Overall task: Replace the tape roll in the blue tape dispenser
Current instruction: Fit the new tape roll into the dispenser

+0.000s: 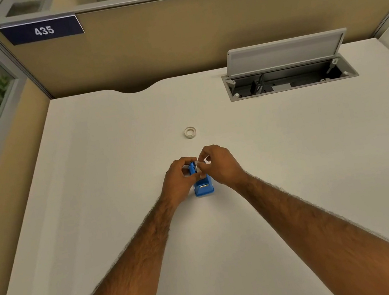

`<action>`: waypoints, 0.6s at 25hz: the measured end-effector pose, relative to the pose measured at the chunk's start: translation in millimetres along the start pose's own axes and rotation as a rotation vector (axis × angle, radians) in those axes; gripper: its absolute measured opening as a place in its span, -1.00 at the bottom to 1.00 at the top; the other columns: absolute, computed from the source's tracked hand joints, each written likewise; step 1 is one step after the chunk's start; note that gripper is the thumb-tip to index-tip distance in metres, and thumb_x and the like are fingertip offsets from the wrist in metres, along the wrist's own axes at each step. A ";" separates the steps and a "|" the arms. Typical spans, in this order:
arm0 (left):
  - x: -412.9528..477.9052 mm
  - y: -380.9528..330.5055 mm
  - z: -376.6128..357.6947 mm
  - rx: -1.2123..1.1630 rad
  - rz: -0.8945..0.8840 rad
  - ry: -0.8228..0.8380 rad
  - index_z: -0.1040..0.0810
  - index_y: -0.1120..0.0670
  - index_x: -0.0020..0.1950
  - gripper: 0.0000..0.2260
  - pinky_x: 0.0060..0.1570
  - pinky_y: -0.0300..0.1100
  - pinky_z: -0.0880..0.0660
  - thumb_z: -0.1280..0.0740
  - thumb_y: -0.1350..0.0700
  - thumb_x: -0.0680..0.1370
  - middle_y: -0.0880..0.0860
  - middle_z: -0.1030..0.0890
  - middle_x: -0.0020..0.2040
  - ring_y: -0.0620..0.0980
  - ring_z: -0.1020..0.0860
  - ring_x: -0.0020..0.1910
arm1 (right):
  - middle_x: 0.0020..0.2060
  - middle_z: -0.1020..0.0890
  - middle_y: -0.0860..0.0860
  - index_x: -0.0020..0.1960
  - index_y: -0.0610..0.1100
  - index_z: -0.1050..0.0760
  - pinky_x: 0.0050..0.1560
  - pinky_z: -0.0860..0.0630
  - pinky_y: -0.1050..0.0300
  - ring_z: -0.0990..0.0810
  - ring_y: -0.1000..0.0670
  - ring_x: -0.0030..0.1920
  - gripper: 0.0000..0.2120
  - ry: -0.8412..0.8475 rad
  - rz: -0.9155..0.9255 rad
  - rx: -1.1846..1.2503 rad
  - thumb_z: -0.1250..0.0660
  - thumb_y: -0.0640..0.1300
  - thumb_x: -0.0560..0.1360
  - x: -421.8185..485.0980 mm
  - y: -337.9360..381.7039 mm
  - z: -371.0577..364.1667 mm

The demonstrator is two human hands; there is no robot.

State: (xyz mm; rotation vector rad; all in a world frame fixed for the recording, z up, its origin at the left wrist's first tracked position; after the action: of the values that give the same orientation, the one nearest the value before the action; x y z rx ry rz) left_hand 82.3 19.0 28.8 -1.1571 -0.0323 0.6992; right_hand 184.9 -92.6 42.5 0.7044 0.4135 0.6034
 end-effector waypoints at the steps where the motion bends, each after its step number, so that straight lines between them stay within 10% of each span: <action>1: -0.2 -1.1 -0.5 0.001 -0.001 0.001 -0.54 0.05 0.27 -0.56 0.08 -0.23 -0.46 -0.55 0.08 0.43 0.04 -0.60 0.24 0.01 -0.58 0.13 | -0.08 -0.54 0.07 -0.06 -0.06 -0.55 -0.12 -0.40 0.22 -0.55 0.03 -0.06 -0.92 -0.004 -0.004 0.003 -0.39 -0.06 0.50 -0.4 -0.8 0.0; 15: -3.2 -2.2 2.3 -0.005 -0.017 0.006 -0.52 0.04 0.29 -0.52 0.08 -0.22 -0.48 -0.57 0.09 0.41 0.02 -0.59 0.25 0.00 -0.58 0.14 | -0.16 -0.55 0.09 -0.17 -0.02 -0.52 -0.25 -0.37 0.34 -0.54 0.07 -0.12 -0.91 -0.030 -0.091 0.012 -0.41 -0.11 0.49 6.8 6.5 0.3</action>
State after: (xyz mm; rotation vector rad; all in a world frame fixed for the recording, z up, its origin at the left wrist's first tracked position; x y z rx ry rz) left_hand 80.0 18.8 32.6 -1.1623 -0.0384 0.6811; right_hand 187.7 -84.4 46.3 0.7013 0.4197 0.5046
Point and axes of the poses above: each hand's wrist, its own x-axis towards the middle knuckle, its own z-axis out of the back of the hand, y = z × x, the point moved 1 cm from there along x, towards the middle knuckle
